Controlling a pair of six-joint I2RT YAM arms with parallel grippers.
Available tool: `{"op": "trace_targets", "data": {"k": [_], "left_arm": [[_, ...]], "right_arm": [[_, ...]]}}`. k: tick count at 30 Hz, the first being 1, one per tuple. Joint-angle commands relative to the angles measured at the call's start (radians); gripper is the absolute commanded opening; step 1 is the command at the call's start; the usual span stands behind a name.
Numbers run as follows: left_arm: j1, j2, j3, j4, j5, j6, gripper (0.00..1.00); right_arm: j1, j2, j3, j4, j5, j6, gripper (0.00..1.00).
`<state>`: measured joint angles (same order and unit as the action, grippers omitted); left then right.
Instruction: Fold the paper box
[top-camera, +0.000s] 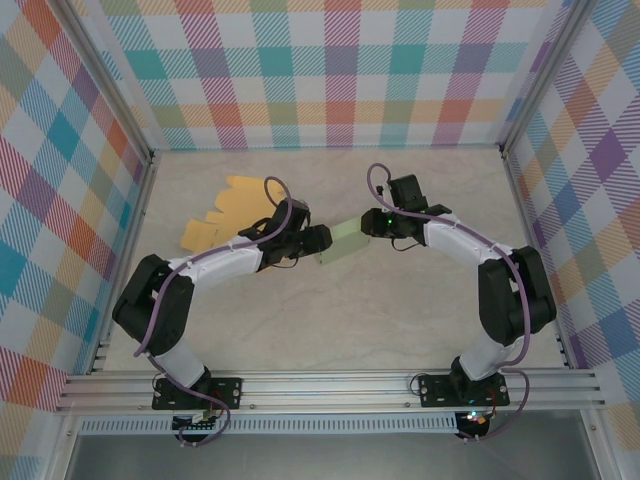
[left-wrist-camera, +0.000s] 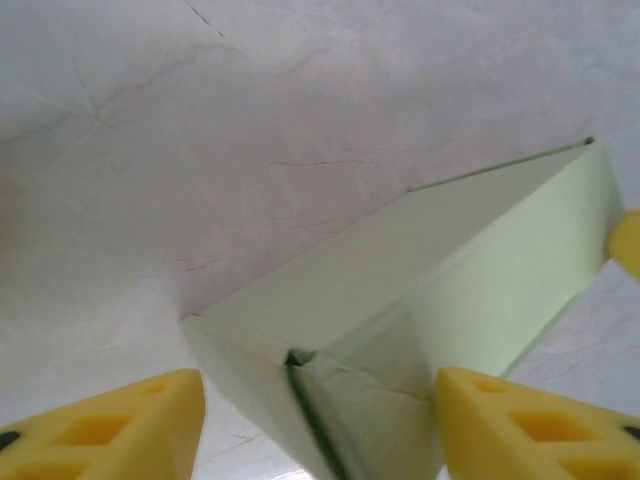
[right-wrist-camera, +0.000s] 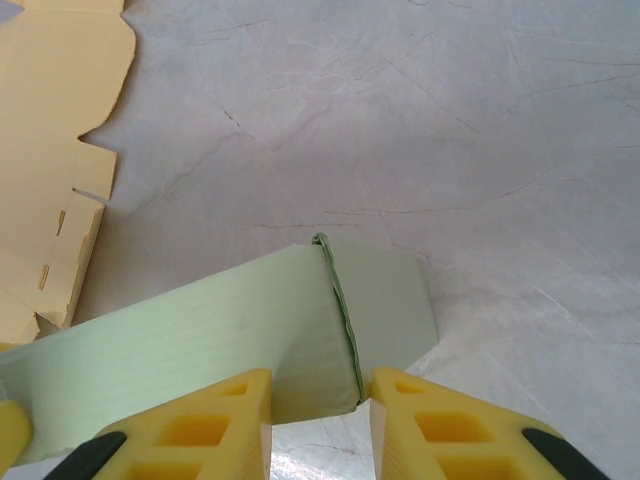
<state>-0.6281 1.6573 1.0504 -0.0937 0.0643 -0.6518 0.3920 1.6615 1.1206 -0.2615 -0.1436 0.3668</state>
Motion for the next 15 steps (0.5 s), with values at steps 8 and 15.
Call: {"op": "trace_targets", "data": {"k": [8, 15], "left_arm": [[0.015, -0.014, -0.143, 0.101, 0.079, -0.038, 0.01], [0.009, -0.041, -0.184, 0.174, 0.102, -0.007, 0.01]], "right_arm": [[-0.004, 0.053, -0.035, -0.082, 0.023, 0.015, 0.30], [-0.004, 0.042, -0.042, -0.080, 0.021, 0.024, 0.30]]}}
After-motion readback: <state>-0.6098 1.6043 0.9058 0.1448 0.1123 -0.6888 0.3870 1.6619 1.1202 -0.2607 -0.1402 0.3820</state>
